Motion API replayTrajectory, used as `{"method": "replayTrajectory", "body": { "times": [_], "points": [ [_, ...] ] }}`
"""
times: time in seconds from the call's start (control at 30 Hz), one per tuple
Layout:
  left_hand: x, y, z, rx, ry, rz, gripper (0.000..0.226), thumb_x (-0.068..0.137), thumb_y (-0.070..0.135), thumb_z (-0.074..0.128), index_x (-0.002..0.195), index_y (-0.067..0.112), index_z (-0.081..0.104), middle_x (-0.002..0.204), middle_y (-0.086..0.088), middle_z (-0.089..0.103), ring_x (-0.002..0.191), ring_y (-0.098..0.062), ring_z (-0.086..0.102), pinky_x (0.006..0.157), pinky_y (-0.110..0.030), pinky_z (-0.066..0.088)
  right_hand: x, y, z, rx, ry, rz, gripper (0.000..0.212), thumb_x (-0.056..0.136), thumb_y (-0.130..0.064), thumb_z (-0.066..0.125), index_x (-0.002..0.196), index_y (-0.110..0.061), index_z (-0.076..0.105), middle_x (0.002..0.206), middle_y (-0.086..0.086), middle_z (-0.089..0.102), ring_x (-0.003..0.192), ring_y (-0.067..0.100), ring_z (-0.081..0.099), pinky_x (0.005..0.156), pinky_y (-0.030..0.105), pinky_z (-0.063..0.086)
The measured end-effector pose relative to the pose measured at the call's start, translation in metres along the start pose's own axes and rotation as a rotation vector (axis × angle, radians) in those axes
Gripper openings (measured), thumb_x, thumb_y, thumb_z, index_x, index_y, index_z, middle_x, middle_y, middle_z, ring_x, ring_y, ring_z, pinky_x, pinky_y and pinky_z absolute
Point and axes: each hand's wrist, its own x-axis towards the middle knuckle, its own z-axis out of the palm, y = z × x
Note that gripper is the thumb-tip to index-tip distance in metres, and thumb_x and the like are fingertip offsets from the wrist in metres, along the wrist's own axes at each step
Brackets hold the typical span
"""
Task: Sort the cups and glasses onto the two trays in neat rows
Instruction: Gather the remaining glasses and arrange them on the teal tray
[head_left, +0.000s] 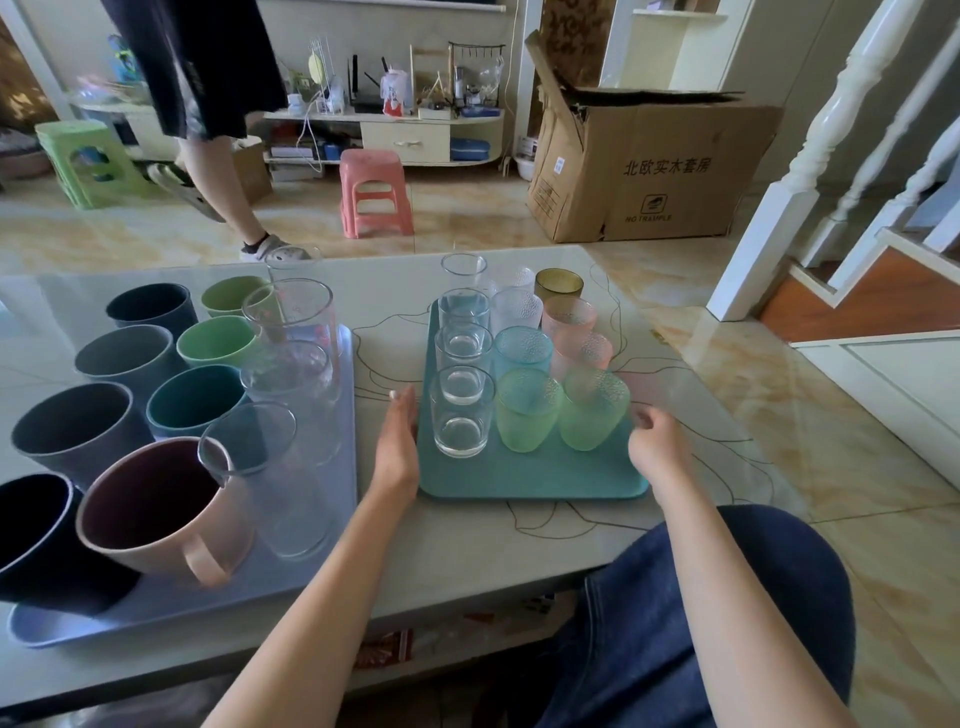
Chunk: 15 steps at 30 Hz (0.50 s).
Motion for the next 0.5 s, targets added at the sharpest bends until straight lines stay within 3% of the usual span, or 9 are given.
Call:
{"method": "replayTrajectory", "body": {
  "times": [0.13, 0.23, 0.5],
  "points": [
    [0.0033, -0.0014, -0.0012, 0.007, -0.059, -0.001, 0.055, 0.102, 0.039, 0.014, 0.144, 0.009, 0.035, 0.151, -0.001, 0.034, 0.14, -0.013, 0.031, 0.117, -0.028, 0.02, 0.0008, 0.0019, 0.0036, -0.029, 0.056, -0.05, 0.039, 0.087, 0.005, 0.041, 0.117, -0.011, 0.062, 0.117, 0.011, 0.066, 0.096, 0.025, 0.056, 0.077, 0.028, 0.041],
    [0.0021, -0.0007, -0.001, -0.011, -0.057, -0.011, 0.054, 0.102, 0.038, 0.016, 0.144, 0.009, 0.035, 0.15, 0.0, 0.035, 0.139, -0.012, 0.031, 0.113, -0.025, 0.022, 0.0002, 0.0005, 0.0022, -0.032, 0.081, -0.043, 0.041, 0.084, 0.01, 0.044, 0.111, -0.01, 0.067, 0.11, 0.011, 0.069, 0.089, 0.022, 0.056, 0.074, 0.027, 0.041],
    [0.0014, -0.0083, 0.0023, -0.03, -0.037, -0.044, 0.053, 0.101, 0.041, 0.021, 0.144, 0.012, 0.035, 0.149, 0.004, 0.037, 0.139, -0.011, 0.032, 0.117, -0.031, 0.022, -0.0026, -0.0075, -0.0039, -0.068, 0.088, -0.081, 0.044, 0.083, 0.012, 0.042, 0.111, -0.008, 0.068, 0.11, 0.013, 0.069, 0.102, 0.028, 0.06, 0.077, 0.024, 0.041]
  ]
}}
